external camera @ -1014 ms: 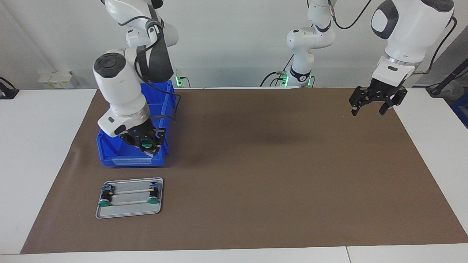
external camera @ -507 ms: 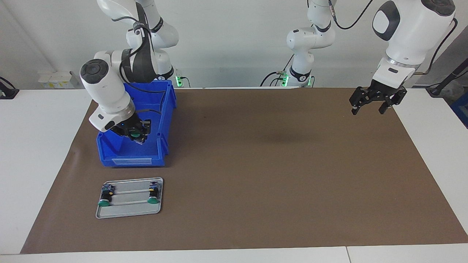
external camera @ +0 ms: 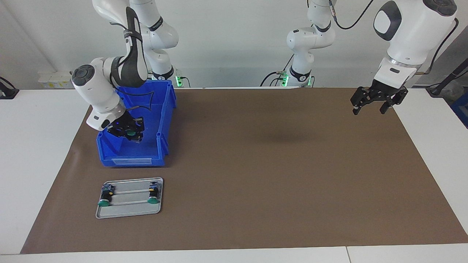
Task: Place and press button with both arms
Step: 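Lower the button into the blue bin and open the right gripper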
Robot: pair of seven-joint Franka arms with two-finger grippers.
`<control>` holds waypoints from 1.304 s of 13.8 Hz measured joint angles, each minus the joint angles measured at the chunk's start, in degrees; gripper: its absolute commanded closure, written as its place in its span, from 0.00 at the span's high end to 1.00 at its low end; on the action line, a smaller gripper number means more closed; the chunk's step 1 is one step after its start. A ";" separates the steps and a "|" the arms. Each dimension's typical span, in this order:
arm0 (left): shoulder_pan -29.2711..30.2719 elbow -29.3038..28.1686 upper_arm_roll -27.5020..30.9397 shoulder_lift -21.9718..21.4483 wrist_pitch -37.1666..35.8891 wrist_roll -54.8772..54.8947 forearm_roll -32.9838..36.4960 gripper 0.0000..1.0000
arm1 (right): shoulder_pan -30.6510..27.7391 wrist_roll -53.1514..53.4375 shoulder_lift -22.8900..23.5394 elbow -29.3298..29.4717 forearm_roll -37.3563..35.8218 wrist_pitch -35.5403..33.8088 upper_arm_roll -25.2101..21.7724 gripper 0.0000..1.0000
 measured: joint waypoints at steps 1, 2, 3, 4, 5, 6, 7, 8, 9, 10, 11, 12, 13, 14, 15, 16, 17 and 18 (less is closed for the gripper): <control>0.00 0.00 0.00 0.00 -0.01 0.00 0.00 1.00 | 0.17 -0.08 0.01 -1.45 0.01 2.15 0.02 0.00; 0.00 0.00 0.00 0.00 -0.01 0.00 0.00 1.00 | 0.35 -0.08 0.04 -3.10 0.01 4.54 0.11 0.00; 0.00 0.00 0.00 0.00 -0.01 0.00 0.00 1.00 | 0.45 -0.08 0.07 -4.40 0.01 6.21 0.18 0.00; 0.00 0.00 0.00 0.00 -0.01 0.00 0.00 1.00 | 0.48 -0.08 0.08 -5.22 0.01 7.06 0.20 0.00; 0.00 0.00 0.00 0.00 -0.01 0.00 0.00 1.00 | 0.48 -0.08 0.08 -5.57 0.01 7.38 0.20 0.07; 0.00 0.00 0.00 0.00 -0.01 0.00 0.00 1.00 | 0.47 -0.08 0.07 -5.67 0.01 7.43 0.20 0.20; 0.00 0.00 0.00 0.00 -0.01 0.00 0.00 1.00 | 0.47 -0.08 0.08 -5.77 0.01 7.44 0.20 0.30; 0.00 0.00 0.00 0.00 -0.01 0.00 0.00 1.00 | 0.47 -0.08 0.08 -5.93 0.01 7.44 0.20 0.37; 0.00 0.00 0.00 0.00 -0.02 0.00 0.00 1.00 | 0.47 0.06 0.08 -6.08 0.03 7.46 0.20 0.41; 0.00 0.00 0.00 0.00 -0.03 0.00 0.00 1.00 | 0.48 0.42 0.08 -6.19 0.05 7.48 0.20 0.47; 0.00 0.00 0.00 0.00 -0.03 0.00 0.00 1.00 | 0.48 0.87 0.08 -6.28 0.05 7.48 0.20 0.65; 0.00 0.00 0.00 0.00 -0.04 0.00 0.00 1.00 | 0.48 1.13 0.08 -6.32 0.06 7.48 0.20 0.97; 0.00 0.00 0.00 0.00 -0.04 0.00 0.00 1.00 | 0.48 1.34 0.08 -6.34 0.06 7.49 0.20 1.00; 0.00 0.00 0.00 0.00 -0.05 0.00 0.00 1.00 | 0.48 1.53 0.08 -6.33 0.06 7.51 0.20 1.00; 0.00 0.00 0.00 0.00 -0.06 0.00 0.00 1.00 | 0.48 1.83 0.08 -6.28 0.07 7.58 0.20 1.00; 0.00 0.00 -0.01 0.00 -0.06 0.00 0.00 1.00 | 0.52 2.51 0.07 -6.09 0.07 7.69 0.20 1.00; 0.00 0.00 -0.01 0.00 -0.06 0.00 0.00 1.00 | 0.67 3.43 0.02 -5.46 0.07 7.84 0.20 1.00; 0.00 0.00 -0.01 0.00 -0.06 0.00 0.00 1.00 | 0.96 4.70 -0.12 -4.34 0.07 7.84 0.20 1.00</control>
